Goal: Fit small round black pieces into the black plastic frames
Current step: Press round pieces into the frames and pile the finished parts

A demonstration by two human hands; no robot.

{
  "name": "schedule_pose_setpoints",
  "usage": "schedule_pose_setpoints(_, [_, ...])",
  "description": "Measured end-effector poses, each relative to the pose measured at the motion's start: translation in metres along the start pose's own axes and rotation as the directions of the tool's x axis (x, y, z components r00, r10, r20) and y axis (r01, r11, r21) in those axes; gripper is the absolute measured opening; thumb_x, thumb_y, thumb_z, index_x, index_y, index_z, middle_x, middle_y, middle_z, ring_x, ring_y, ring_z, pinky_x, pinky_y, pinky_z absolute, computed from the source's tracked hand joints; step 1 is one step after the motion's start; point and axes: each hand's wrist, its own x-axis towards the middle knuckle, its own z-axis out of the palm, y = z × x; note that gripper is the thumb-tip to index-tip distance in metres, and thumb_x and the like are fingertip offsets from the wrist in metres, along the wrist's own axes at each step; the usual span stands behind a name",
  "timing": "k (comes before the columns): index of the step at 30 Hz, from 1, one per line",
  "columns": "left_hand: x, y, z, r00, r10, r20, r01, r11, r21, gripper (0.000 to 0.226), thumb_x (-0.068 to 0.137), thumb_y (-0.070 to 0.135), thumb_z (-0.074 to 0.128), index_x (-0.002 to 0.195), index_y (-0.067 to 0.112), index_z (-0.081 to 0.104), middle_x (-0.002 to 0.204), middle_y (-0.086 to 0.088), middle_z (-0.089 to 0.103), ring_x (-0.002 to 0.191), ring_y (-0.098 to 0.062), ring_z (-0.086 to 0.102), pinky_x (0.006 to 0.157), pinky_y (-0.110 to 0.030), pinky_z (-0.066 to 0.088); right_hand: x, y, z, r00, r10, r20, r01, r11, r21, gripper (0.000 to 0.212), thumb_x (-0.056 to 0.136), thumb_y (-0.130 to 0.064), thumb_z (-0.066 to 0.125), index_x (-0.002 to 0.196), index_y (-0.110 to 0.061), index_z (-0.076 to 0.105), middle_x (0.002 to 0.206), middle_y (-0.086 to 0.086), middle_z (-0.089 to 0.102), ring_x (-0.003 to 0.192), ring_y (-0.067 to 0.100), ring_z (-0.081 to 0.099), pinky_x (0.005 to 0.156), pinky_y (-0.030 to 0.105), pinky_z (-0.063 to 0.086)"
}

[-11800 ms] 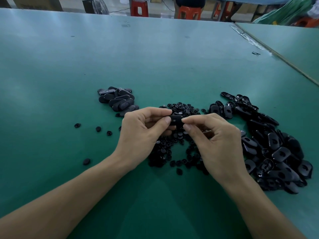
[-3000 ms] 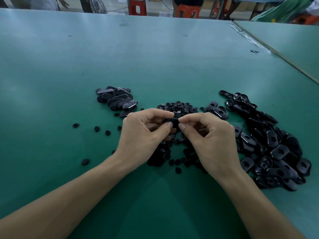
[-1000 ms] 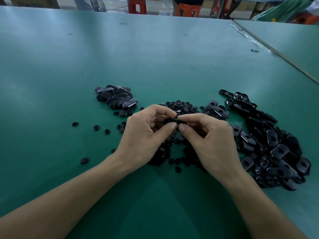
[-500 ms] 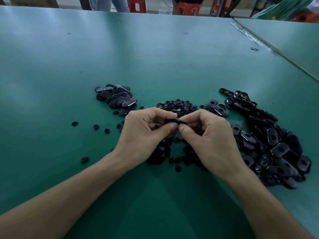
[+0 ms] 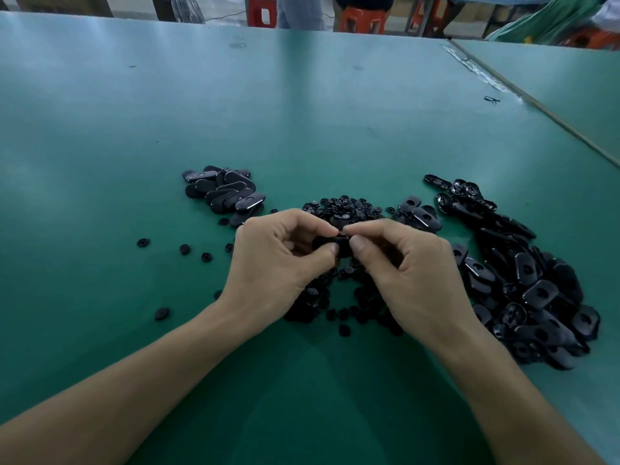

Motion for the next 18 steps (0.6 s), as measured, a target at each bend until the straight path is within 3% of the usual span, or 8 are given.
schedule_pose_setpoints(2, [0.001,0.0,-0.002,1.0,-0.002,-0.02,0.001,1.0,-0.017,0.022,0.078,0.006,0.081,0.083,0.027,0.075,0.073,0.001,0.076,0.065,-0.018,0.074,0.066,-0.028,0.061,0.002,0.004,-0.003,0.997,-0.008,-0.076,-0.008,0.977,-0.213,0.024,0.097,-0.018,0.062,0.119,-0.022,0.072,0.105,-0.011,0.069,0.094,0.0,0.059,0.086,0.008,0.041])
schedule_pose_setpoints(6, [0.007,0.002,-0.007,0.998,0.027,-0.053,-0.026,0.999,0.025,0.02,0.085,0.007,0.078,0.091,0.026,0.076,0.076,0.0,0.076,0.067,-0.02,0.075,0.069,-0.037,0.063,0.004,0.019,-0.017,0.982,0.085,-0.168,-0.167,0.811,-0.56,0.033,0.1,-0.014,0.052,0.13,-0.016,0.065,0.128,0.004,0.059,0.107,0.023,0.045,0.095,0.031,0.036])
schedule_pose_setpoints(8, [0.016,0.002,-0.013,0.995,0.018,-0.098,-0.014,0.999,0.036,0.021,0.085,0.008,0.077,0.092,0.027,0.076,0.077,-0.001,0.076,0.066,-0.019,0.074,0.07,-0.037,0.063,0.005,0.022,-0.022,0.968,0.187,-0.167,-0.25,0.747,-0.616,0.036,0.101,-0.019,0.049,0.135,-0.018,0.061,0.13,0.007,0.054,0.113,0.031,0.043,0.096,0.042,0.037])
schedule_pose_setpoints(11, [0.029,0.0,-0.027,0.989,0.006,-0.146,0.005,0.997,0.074,0.019,0.085,0.01,0.076,0.094,0.027,0.075,0.078,0.002,0.077,0.065,-0.019,0.074,0.069,-0.036,0.063,0.005,0.022,-0.025,0.952,0.277,-0.133,-0.295,0.703,-0.648,0.036,0.101,-0.026,0.049,0.134,-0.024,0.062,0.125,0.009,0.052,0.112,0.032,0.042,0.094,0.043,0.037])
schedule_pose_setpoints(15, [0.044,-0.007,-0.048,0.983,-0.023,-0.184,0.057,0.982,0.178,0.016,0.083,0.015,0.074,0.093,0.027,0.072,0.08,0.006,0.078,0.071,-0.022,0.074,0.072,-0.036,0.06,0.004,0.022,-0.027,0.955,0.239,-0.175,-0.295,0.721,-0.627,0.024,0.098,-0.025,0.059,0.12,-0.023,0.071,0.118,0.01,0.055,0.108,0.031,0.046,0.09,0.041,0.039])
schedule_pose_setpoints(18, [0.052,-0.012,-0.062,0.968,-0.017,-0.252,0.096,0.947,0.306,0.011,0.074,0.027,0.075,0.081,0.036,0.073,0.075,0.01,0.075,0.067,-0.015,0.071,0.076,-0.035,0.06,0.005,0.024,-0.028,0.96,0.195,-0.203,-0.279,0.753,-0.596,0.023,0.098,-0.022,0.06,0.119,-0.02,0.071,0.114,0.012,0.058,0.103,0.032,0.05,0.089,0.041,0.042])
